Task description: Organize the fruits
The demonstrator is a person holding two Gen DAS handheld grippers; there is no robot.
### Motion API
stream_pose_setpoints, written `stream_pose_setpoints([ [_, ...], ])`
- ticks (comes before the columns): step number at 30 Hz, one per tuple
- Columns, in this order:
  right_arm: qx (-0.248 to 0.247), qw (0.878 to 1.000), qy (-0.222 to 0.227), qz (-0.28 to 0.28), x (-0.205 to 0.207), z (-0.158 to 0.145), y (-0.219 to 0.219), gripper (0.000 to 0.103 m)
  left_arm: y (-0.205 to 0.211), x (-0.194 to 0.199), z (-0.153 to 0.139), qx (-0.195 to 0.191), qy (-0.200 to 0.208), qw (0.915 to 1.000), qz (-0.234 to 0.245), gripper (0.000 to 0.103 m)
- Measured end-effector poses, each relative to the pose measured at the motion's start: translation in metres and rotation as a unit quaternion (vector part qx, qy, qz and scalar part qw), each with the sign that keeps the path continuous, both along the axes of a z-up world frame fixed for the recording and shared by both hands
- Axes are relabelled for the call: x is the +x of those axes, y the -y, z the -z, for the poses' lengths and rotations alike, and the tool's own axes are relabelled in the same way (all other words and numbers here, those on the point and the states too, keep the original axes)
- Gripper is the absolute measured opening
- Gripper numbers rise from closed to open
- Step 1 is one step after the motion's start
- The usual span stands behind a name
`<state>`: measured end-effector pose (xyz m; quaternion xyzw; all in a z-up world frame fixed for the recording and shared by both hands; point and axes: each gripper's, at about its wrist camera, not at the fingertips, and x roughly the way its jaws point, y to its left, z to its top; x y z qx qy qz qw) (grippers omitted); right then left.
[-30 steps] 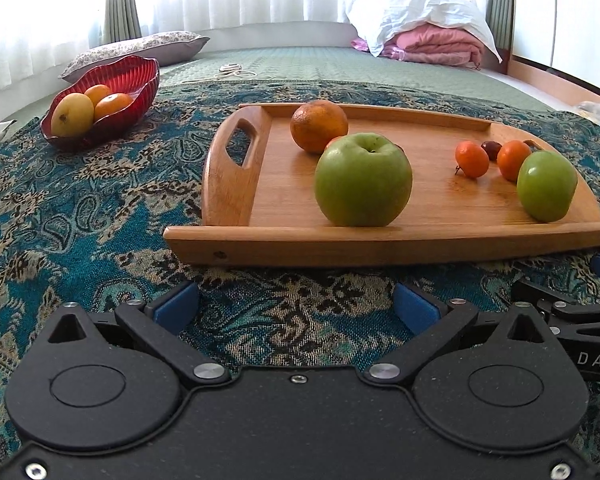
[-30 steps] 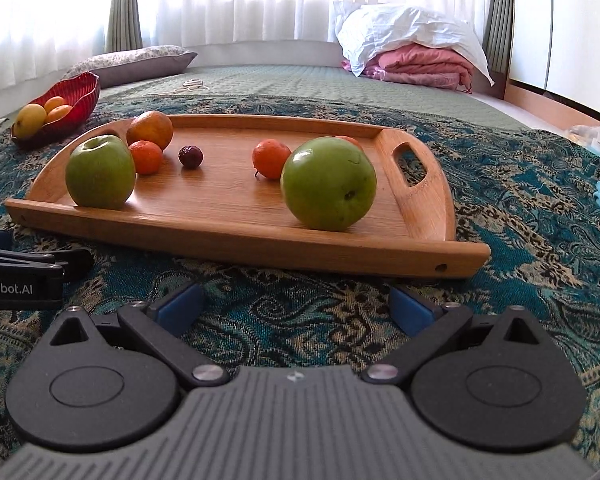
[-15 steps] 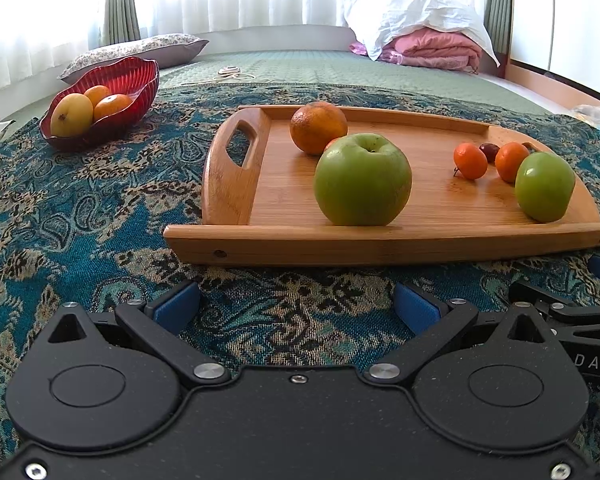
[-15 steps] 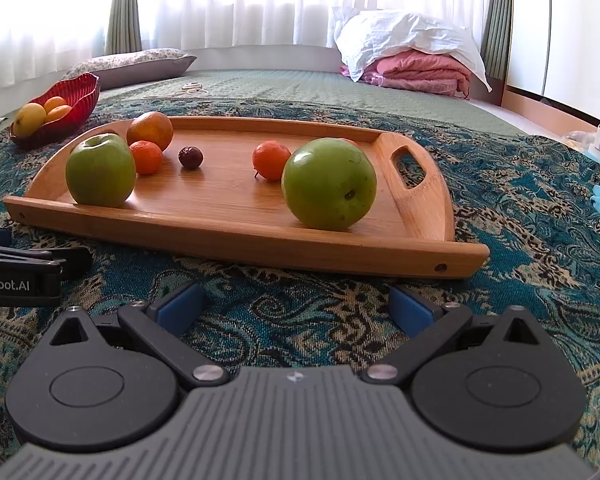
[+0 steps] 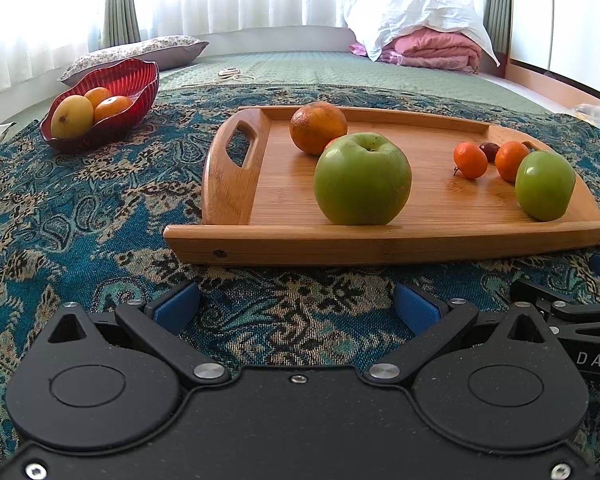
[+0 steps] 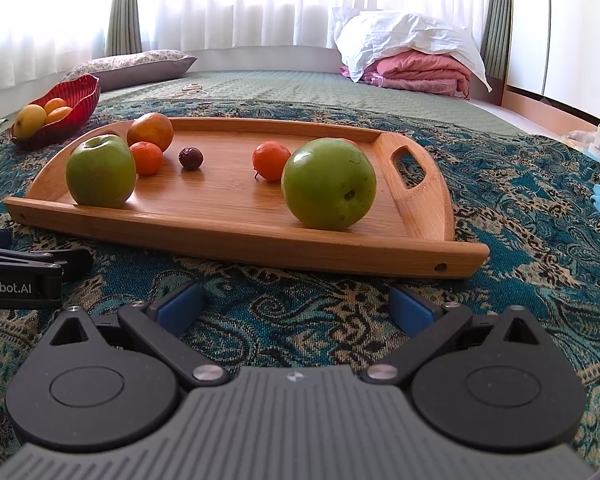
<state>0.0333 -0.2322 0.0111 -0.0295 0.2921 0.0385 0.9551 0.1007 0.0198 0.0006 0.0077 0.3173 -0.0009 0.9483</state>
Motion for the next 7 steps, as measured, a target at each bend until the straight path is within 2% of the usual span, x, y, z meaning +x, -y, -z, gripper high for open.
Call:
stream_pose_setpoints([
  [7,0.0,1.0,0.0,0.0,0.0001,0.0002,0.0,0.103,-0.0002,-0.0013,0.0004,-0.001,0.004,1.0,0.001,0.103],
])
